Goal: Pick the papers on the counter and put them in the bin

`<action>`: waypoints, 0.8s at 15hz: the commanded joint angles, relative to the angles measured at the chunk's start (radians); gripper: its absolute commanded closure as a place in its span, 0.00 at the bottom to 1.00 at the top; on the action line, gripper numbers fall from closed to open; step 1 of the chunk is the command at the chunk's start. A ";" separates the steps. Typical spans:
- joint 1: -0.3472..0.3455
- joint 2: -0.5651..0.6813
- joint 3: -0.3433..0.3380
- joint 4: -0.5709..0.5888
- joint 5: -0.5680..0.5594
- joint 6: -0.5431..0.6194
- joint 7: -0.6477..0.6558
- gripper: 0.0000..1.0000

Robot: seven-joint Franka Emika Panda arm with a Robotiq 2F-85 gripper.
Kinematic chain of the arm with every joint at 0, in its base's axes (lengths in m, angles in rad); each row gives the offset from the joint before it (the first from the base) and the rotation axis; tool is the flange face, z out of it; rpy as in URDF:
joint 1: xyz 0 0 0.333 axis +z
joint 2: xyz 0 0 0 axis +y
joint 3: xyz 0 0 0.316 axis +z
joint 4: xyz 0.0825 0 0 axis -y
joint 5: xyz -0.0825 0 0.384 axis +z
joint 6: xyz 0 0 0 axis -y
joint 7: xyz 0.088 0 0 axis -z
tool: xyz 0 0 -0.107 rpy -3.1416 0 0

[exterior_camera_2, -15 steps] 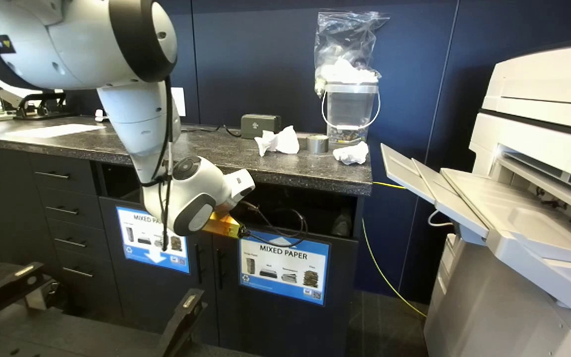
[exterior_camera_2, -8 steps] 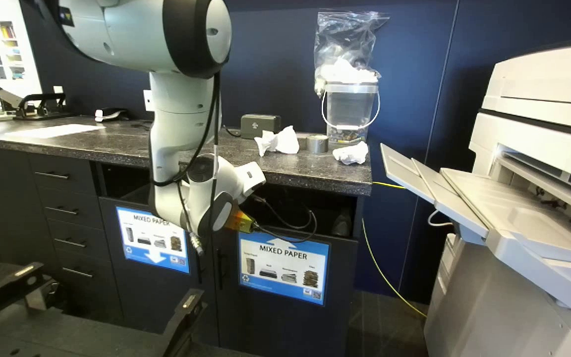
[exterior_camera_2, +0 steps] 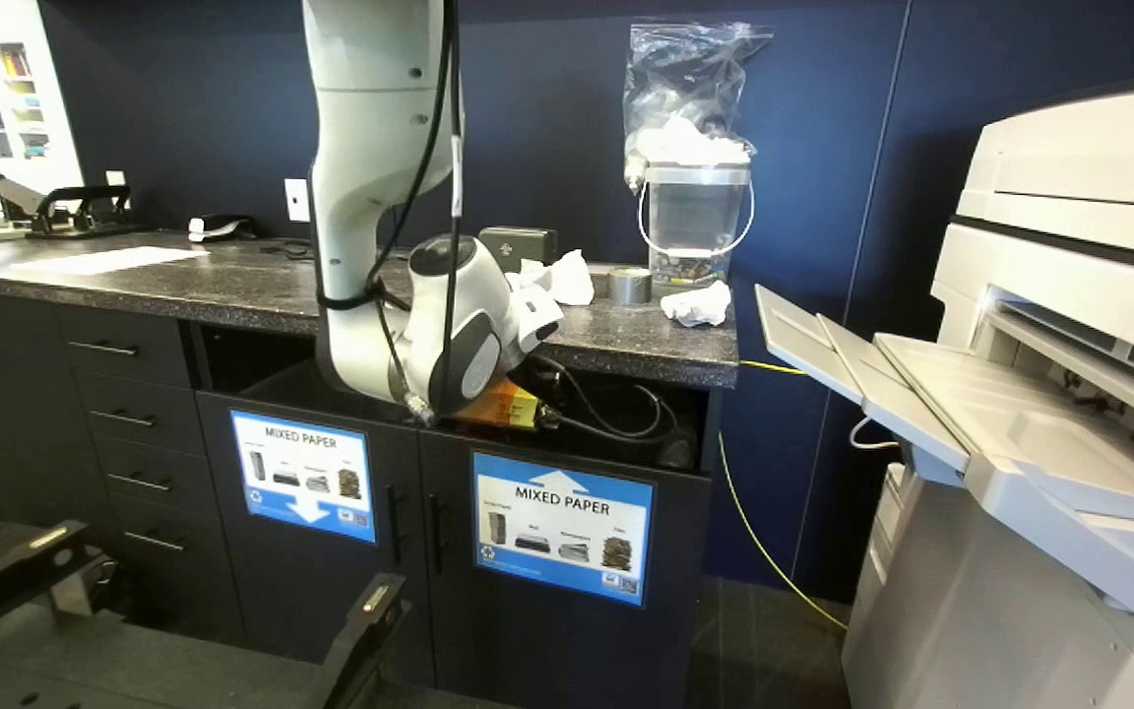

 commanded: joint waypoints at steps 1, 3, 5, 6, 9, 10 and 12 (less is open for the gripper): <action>0.039 -0.246 -0.053 -0.229 -0.057 -0.201 0.006 0.00; 0.045 -0.351 -0.067 -0.293 -0.108 -0.345 -0.003 0.00; 0.049 -0.462 -0.079 -0.339 -0.162 -0.513 -0.011 0.00; 0.057 -0.517 -0.091 -0.354 -0.184 -0.597 -0.008 0.00; 0.101 -0.681 -0.158 -0.377 -0.284 -0.850 0.018 0.00; 0.111 -0.729 -0.180 -0.377 -0.326 -0.917 0.036 0.00; 0.114 -0.840 -0.199 -0.386 -0.420 -1.060 0.070 0.00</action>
